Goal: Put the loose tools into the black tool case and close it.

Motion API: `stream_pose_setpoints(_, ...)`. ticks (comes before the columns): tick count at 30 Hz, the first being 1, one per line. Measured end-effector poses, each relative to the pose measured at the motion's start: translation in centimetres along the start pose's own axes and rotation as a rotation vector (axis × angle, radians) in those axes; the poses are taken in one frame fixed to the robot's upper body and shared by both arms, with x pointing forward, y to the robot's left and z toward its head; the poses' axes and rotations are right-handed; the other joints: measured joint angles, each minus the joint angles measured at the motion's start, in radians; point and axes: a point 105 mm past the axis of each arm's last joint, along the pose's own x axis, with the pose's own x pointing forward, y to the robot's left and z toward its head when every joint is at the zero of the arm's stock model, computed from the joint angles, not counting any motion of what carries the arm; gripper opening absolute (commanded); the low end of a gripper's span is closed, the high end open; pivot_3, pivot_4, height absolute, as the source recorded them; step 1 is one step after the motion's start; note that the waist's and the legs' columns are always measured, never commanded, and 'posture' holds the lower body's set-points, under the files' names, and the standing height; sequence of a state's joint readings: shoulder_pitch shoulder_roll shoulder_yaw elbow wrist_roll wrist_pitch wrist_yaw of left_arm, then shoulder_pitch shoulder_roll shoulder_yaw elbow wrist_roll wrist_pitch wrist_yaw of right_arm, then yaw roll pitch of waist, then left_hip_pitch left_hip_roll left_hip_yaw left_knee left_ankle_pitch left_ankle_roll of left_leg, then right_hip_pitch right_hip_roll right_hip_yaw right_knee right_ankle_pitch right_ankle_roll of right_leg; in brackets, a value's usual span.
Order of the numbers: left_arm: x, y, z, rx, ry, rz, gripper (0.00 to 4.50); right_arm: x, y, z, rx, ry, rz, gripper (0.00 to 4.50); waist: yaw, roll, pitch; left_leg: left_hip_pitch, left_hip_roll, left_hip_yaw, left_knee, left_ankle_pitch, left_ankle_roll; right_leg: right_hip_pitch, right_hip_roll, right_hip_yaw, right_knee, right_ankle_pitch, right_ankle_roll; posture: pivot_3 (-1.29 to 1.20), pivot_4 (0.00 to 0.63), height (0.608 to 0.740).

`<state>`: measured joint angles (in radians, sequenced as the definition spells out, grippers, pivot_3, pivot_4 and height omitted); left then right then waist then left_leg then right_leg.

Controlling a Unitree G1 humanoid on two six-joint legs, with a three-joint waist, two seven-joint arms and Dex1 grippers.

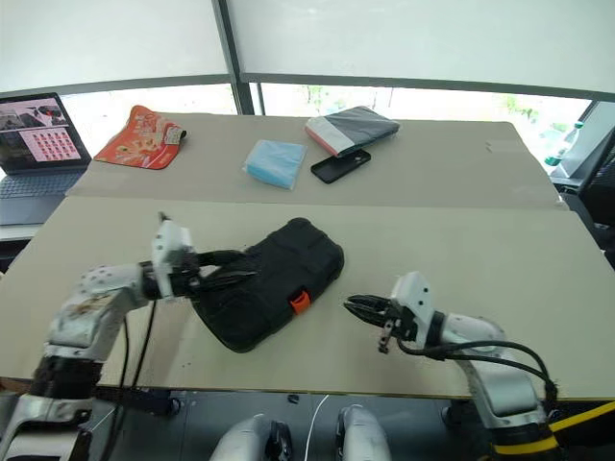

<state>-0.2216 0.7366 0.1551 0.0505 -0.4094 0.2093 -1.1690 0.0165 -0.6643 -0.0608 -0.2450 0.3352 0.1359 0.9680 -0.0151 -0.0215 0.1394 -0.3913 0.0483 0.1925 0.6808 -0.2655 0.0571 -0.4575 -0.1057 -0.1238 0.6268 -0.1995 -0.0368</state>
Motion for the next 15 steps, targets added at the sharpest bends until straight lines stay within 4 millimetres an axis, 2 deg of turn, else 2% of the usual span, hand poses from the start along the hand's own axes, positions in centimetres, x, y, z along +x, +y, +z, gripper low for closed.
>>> stream_pose_setpoints(2, -2.4, 0.6, -0.4, 0.056, 0.050, 0.038, 4.45, -1.5, -1.4, -0.3, -0.031, 0.016, -0.059, 2.54, 0.004, 0.001, 0.001, 0.001, 0.000, 0.000, 0.000, -0.007, -0.002, 0.001, -0.001, 0.000, -0.001, 0.000, 0.000, 0.00, 0.150, 0.740)
stream_pose_setpoints(4, -4.3, 0.9, -1.7, 0.060, 0.111, 0.099, 4.50, -2.3, -2.3, -0.1, -0.099, 0.008, -0.074, 3.19, 0.008, 0.004, 0.003, 0.002, -0.001, 0.000, 0.000, -0.008, 0.001, 0.001, -0.003, 0.000, -0.001, -0.002, -0.003, 0.00, 0.150, 0.740)
stream_pose_setpoints(7, -6.0, 0.2, -4.9, 0.010, 0.211, 0.160, 4.50, -3.3, -2.9, -1.0, -0.182, 0.013, -0.064, 4.23, 0.014, 0.001, 0.007, 0.002, -0.001, 0.000, 0.000, -0.008, 0.001, 0.001, -0.003, -0.001, -0.001, -0.003, -0.005, 0.00, 0.150, 0.740)
stream_pose_setpoints(9, -6.7, 0.0, -6.0, -0.012, 0.242, 0.195, 4.50, -3.8, -3.6, -1.7, -0.211, 0.012, -0.068, 4.23, 0.019, -0.002, 0.011, 0.001, -0.001, 0.000, 0.000, -0.008, 0.001, 0.000, -0.003, -0.001, -0.001, -0.003, -0.004, 0.00, 0.150, 0.740)
stream_pose_setpoints(11, -6.8, 0.5, -5.6, 0.012, 0.219, 0.244, 4.50, -3.9, -4.1, -2.1, -0.214, 0.012, -0.063, 4.39, 0.027, -0.003, 0.013, 0.000, -0.001, 0.000, 0.000, -0.008, 0.000, 0.001, -0.004, -0.001, -0.001, -0.002, -0.004, 0.00, 0.150, 0.740)
stream_pose_setpoints(15, -6.4, 1.5, -4.4, 0.068, 0.172, 0.304, 4.50, -3.7, -4.2, -1.9, -0.223, -0.001, -0.033, 4.39, 0.027, -0.003, 0.013, -0.001, -0.001, 0.000, 0.000, -0.005, -0.005, 0.000, -0.004, -0.002, -0.001, 0.001, 0.001, 0.00, 0.150, 0.740)
